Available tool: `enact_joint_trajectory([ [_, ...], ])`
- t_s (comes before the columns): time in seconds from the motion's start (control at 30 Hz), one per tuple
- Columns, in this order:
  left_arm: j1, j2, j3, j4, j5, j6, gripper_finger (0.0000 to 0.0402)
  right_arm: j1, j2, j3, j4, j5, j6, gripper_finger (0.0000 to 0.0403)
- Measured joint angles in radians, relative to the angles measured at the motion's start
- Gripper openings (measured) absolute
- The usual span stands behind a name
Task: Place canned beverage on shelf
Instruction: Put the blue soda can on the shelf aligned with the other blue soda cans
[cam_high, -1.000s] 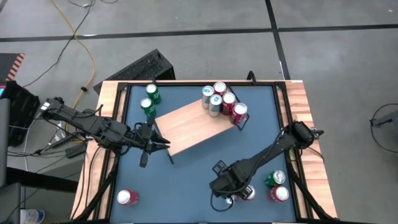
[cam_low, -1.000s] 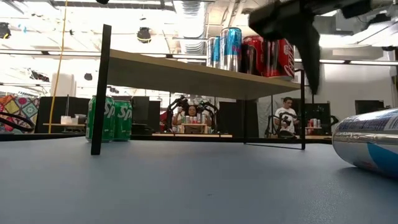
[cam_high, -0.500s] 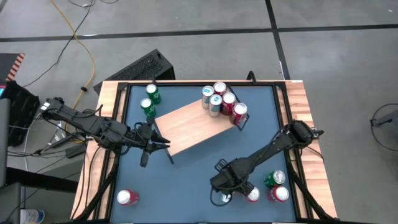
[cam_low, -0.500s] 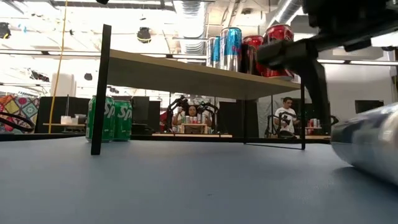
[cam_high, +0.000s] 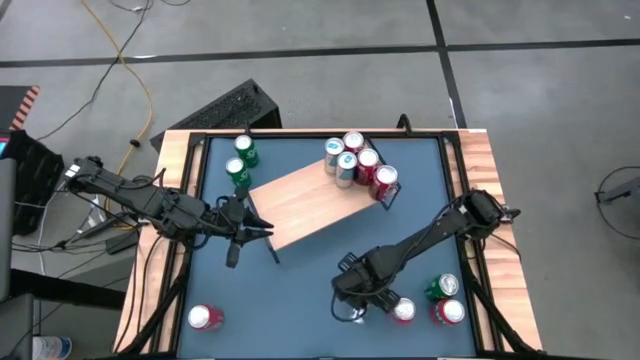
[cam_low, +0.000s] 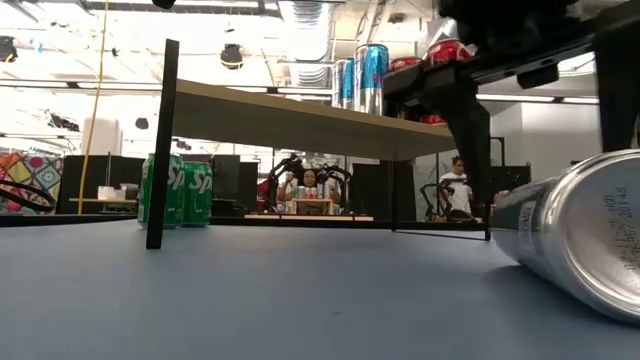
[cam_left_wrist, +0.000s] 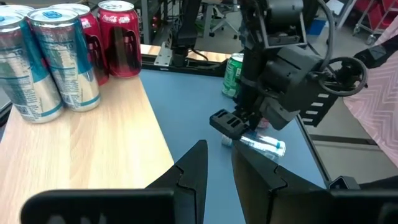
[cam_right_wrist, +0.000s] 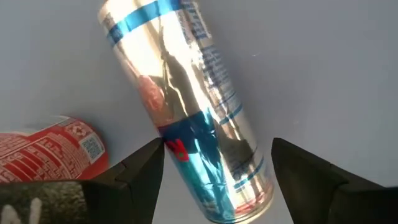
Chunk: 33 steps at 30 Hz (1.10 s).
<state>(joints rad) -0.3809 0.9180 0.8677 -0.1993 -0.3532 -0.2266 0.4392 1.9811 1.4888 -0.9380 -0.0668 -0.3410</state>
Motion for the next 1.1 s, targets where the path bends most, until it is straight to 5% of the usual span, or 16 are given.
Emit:
enact_joint_trajectory([
  [0.6, 0.000, 0.000, 0.000, -0.014, 0.028, -0.011, 0.0060, -0.013, 0.005, -0.055, 0.094, -0.022, -0.001, 0.0277],
  [0.93, 0.000, 0.000, 0.000, -0.015, 0.029, -0.031, 0.0060, -0.016, 0.004, -0.053, 0.089, 0.005, 0.073, 0.0164],
  [1.1, 0.000, 0.000, 0.000, -0.016, 0.030, -0.033, 0.0059, -0.006, 0.002, -0.020, -0.007, 0.113, 0.111, 0.0159],
])
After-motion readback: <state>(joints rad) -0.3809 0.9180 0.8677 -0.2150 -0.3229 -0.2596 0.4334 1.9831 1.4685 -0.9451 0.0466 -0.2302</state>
